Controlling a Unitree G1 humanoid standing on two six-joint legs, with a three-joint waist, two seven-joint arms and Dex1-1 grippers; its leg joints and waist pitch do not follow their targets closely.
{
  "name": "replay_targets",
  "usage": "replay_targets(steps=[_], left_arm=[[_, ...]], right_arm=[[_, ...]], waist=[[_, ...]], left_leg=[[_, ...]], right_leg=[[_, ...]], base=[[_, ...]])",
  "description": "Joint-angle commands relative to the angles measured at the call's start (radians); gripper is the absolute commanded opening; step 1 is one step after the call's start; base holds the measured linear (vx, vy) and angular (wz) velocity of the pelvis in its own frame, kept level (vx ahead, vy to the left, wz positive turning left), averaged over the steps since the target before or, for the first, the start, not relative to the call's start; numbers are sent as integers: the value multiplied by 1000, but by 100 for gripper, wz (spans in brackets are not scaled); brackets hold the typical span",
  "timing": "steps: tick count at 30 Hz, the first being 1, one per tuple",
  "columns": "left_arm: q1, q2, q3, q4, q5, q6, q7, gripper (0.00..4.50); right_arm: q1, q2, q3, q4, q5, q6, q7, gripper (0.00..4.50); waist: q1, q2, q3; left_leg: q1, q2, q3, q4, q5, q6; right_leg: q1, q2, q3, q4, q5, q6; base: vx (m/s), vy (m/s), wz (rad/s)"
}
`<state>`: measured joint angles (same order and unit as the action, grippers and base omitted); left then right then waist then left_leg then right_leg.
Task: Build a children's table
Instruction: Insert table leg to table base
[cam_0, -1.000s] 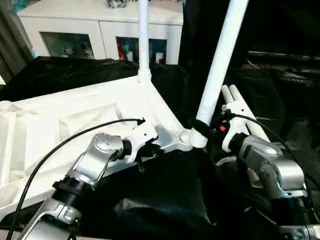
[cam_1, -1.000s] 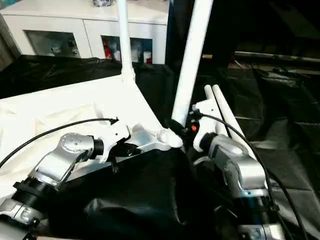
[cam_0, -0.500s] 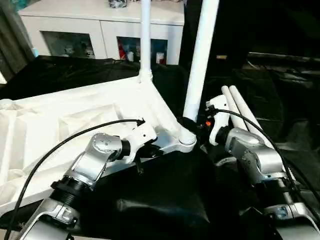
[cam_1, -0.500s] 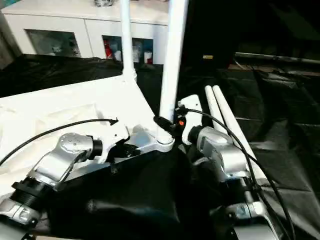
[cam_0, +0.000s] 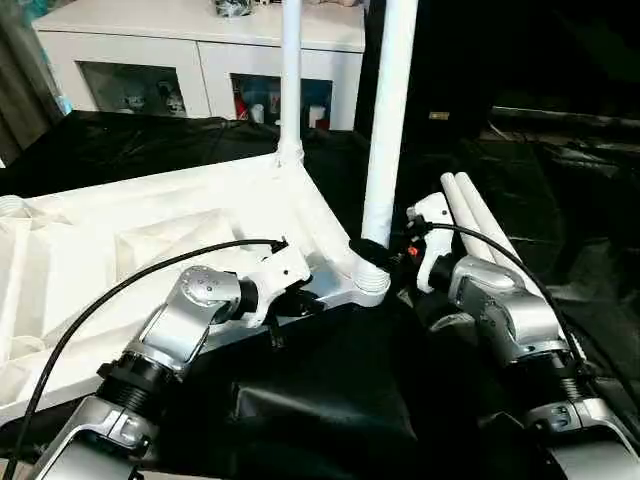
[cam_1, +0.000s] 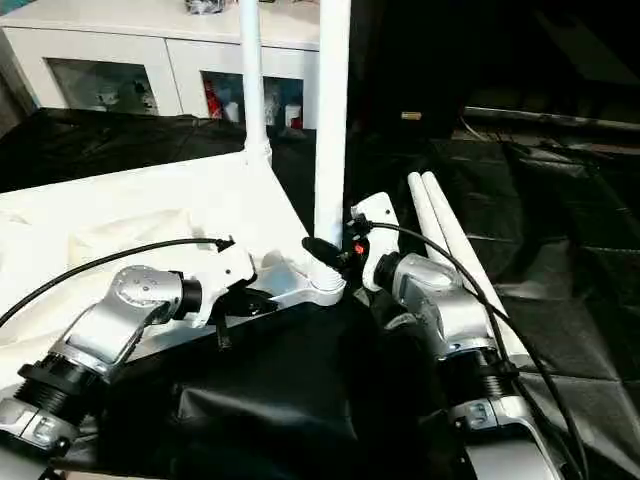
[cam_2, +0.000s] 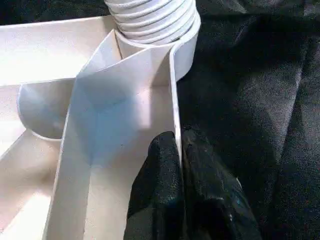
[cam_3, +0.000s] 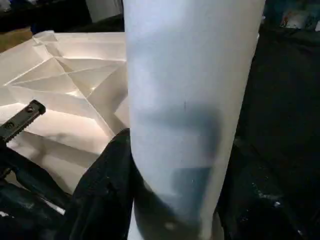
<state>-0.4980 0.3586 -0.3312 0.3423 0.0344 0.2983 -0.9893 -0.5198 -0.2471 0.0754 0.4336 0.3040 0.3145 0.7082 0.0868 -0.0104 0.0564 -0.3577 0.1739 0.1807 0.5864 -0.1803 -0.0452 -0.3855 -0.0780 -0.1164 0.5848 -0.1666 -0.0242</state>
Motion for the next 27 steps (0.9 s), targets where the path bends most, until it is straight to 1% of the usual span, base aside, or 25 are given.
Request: replay_targets(steps=[1,2,3,5,7,8,9,10,12,13,14,15,16,17,21,23,27], left_arm=[[4,-17,-7,-54,-36,-41,-33,0],[2,-17,-7,-51,-36,-42,-32,0],[2,-17,-7,-51,-36,-42,-32,0],[-2,-18,-5,-42,-34,-46,-29,0],[-9,-22,-3,-31,-33,-49,-25,0],[-11,-23,-3,-28,-33,-49,-25,0],[-15,-25,-2,-22,-33,-50,-24,0],[-20,-27,-2,-18,-32,-51,-23,0],[-21,-27,-2,-16,-32,-51,-23,0],[-24,-28,-1,-12,-32,-52,-23,0],[-26,-29,0,-8,-31,-54,-22,0],[-29,-29,1,-5,-31,-54,-22,0],[-32,-30,2,0,-30,-56,-21,0],[-35,-31,4,4,-29,-57,-20,0],[-48,-36,10,26,-27,-63,-14,0],[-52,-39,12,34,-27,-66,-12,0],[-62,-46,15,53,-27,-74,-5,0]], right_arm=[[30,-3,-44,37,8,7,-8,187],[37,-1,-55,38,20,5,-5,187],[37,-1,-55,38,20,5,-5,187],[58,7,-82,38,45,-1,-3,187],[90,16,-110,44,65,-22,-7,187],[98,18,-116,46,69,-28,-8,187],[116,24,-125,48,76,-43,-11,187],[131,30,-133,48,82,-55,-13,187],[137,34,-138,50,84,-59,-15,187],[145,39,-145,52,87,-69,-17,187],[157,46,-154,55,93,-82,-20,187],[163,50,-160,57,96,-89,-22,187],[173,56,-165,64,96,-108,-23,187],[182,61,-170,70,97,-122,-24,187],[204,72,-170,99,89,-178,-20,187],[213,76,-165,105,85,-201,-16,187],[226,81,-145,111,60,-240,-1,187]], waist=[[-1,-14,-68],[-1,-15,-68],[-1,-13,-69],[0,-10,-69],[2,-8,-69],[2,-9,-69],[2,-7,-69],[2,-4,-67],[1,-7,-68],[2,-3,-66],[2,-2,-66],[2,-3,-66],[3,0,-65],[1,-1,-65],[3,1,-63],[2,0,-62],[2,1,-62]], left_leg=[[10,67,-22,-67,-174,31],[10,67,-21,-66,-173,32],[9,66,-21,-66,-170,34],[9,66,-21,-65,-167,35],[9,67,-21,-66,-172,35],[10,67,-21,-67,-176,35],[10,67,-22,-67,-180,32],[11,67,-22,-67,-197,29],[10,66,-23,-68,-202,26],[13,67,-23,-69,-210,25],[14,66,-23,-68,-218,24],[15,66,-23,-69,-232,20],[13,67,-25,-70,-232,19],[12,67,-25,-71,-234,19],[18,66,-25,-71,-255,16],[15,66,-25,-72,-259,17],[16,67,-27,-73,-273,17]], right_leg=[[44,-96,71,-66,-301,-162],[44,-95,72,-66,-297,-163],[44,-95,71,-66,-290,-166],[44,-95,71,-66,-284,-169],[45,-96,71,-67,-287,-169],[44,-96,71,-68,-291,-168],[44,-94,70,-68,-293,-169],[42,-96,70,-72,-309,-167],[45,-96,69,-73,-324,-162],[42,-95,69,-75,-336,-161],[40,-95,69,-78,-344,-159],[41,-97,69,-80,-362,-155],[41,-97,69,-79,-361,-155],[41,-95,69,-81,-364,-153],[37,-97,69,-85,-383,-153],[38,-96,68,-85,-392,-150],[38,-98,67,-89,-420,-140]], base=[[0,0,0],[0,0,0],[0,0,0],[0,0,0],[0,0,0],[0,0,0],[0,0,0],[0,0,0],[0,0,0],[0,0,0],[0,0,0],[0,0,0],[0,0,0],[0,0,0],[0,0,0],[0,0,0],[0,0,0]])
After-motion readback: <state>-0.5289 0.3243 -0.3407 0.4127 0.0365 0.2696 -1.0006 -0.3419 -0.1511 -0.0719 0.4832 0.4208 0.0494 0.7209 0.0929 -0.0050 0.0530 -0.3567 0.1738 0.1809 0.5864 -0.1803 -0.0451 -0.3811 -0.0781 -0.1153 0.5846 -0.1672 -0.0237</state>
